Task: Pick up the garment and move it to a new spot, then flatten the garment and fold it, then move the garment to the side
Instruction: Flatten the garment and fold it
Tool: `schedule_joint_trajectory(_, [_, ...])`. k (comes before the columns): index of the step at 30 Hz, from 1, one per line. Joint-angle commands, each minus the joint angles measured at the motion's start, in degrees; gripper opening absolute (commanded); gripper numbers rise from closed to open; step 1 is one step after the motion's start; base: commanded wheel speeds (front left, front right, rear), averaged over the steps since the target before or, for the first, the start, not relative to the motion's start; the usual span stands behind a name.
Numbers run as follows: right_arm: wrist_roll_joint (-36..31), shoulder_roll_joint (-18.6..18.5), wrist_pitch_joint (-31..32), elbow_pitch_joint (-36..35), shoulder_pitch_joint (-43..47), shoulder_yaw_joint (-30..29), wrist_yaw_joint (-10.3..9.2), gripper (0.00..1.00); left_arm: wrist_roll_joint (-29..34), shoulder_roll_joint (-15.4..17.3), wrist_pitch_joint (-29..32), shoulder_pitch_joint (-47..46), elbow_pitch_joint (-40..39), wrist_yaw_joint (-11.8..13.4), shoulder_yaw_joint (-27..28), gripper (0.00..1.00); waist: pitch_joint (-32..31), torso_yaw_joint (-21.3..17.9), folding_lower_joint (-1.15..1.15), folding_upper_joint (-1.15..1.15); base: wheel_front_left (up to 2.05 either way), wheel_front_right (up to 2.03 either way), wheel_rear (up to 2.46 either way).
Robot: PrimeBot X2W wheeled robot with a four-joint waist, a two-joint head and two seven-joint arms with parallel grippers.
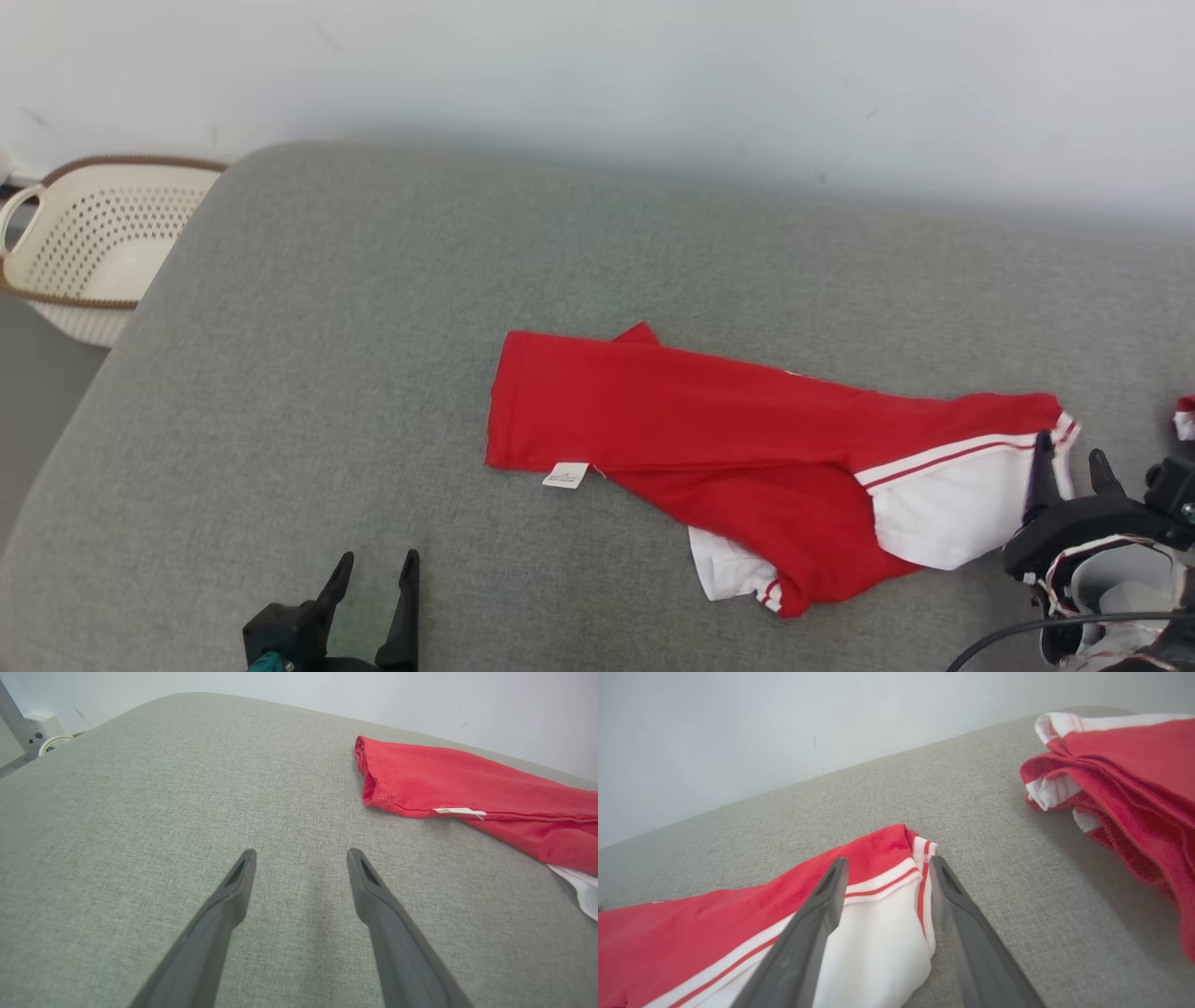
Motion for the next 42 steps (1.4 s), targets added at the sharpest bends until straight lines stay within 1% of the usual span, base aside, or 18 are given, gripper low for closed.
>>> schedule_joint_trajectory(1, [-3.10,0.97,-0.27,-2.64,2.18,-0.83,-0.06,1.00,1.18,0.07,-0.07,1.55,0.16,0.07,1.06,1.00,-2.60,-2.24,0.01,0.00,0.00,0.00,0.00])
schedule_joint_trajectory(8, [-10.39,4.04,-0.27,-10.03,7.01,-3.47,-0.06,1.00,3.80,0.04,-0.07,3.96,-0.92,0.02,4.41,1.00,-4.82,-4.79,0.01,0.00,0.00,0.00,0.00])
schedule_joint_trajectory(10, [-11.17,4.51,-0.27,-11.16,7.72,-3.48,-0.06,1.00,4.11,0.04,-0.07,4.17,-1.45,0.17,4.88,1.00,-4.89,-5.15,0.01,0.00,0.00,0.00,0.00])
schedule_joint_trajectory(17, [-14.49,7.10,-0.27,-19.98,12.27,-0.39,-0.06,1.00,6.92,0.04,-0.07,6.36,-4.46,0.51,7.52,1.00,-5.23,-7.99,0.01,0.00,0.00,0.00,0.00])
schedule_joint_trajectory(21, [-14.62,8.07,-0.27,-22.25,15.05,1.34,-0.06,1.00,7.49,0.04,-0.07,7.95,-5.34,0.69,9.03,1.00,-5.43,-9.41,0.01,0.00,0.00,0.00,0.00])
schedule_joint_trajectory(27, [-13.64,8.23,-0.27,-20.89,17.68,3.64,-0.06,1.00,7.30,0.05,-0.07,8.84,-5.36,0.37,9.47,1.00,-5.16,-9.95,0.01,0.00,0.00,0.00,0.00])
schedule_joint_trajectory(30, [-13.01,8.22,-0.27,-19.97,18.09,5.52,-0.06,1.00,6.86,0.05,-0.07,8.72,-5.23,0.41,8.76,1.00,-4.51,-9.19,0.01,0.00,0.00,0.00,0.00])
schedule_joint_trajectory(35, [-12.44,8.33,-0.27,-17.90,17.43,6.89,-0.06,1.00,6.95,0.05,-0.07,8.09,-4.98,0.26,8.13,1.00,-3.80,-7.70,0.01,0.00,0.00,0.00,0.00])
schedule_joint_trajectory(42, [-11.57,8.49,-0.26,-14.89,14.99,6.50,-0.06,1.00,7.31,0.05,-0.07,7.16,-5.15,-0.07,7.73,1.00,-1.90,-5.58,0.01,0.00,0.00,0.00,0.00])
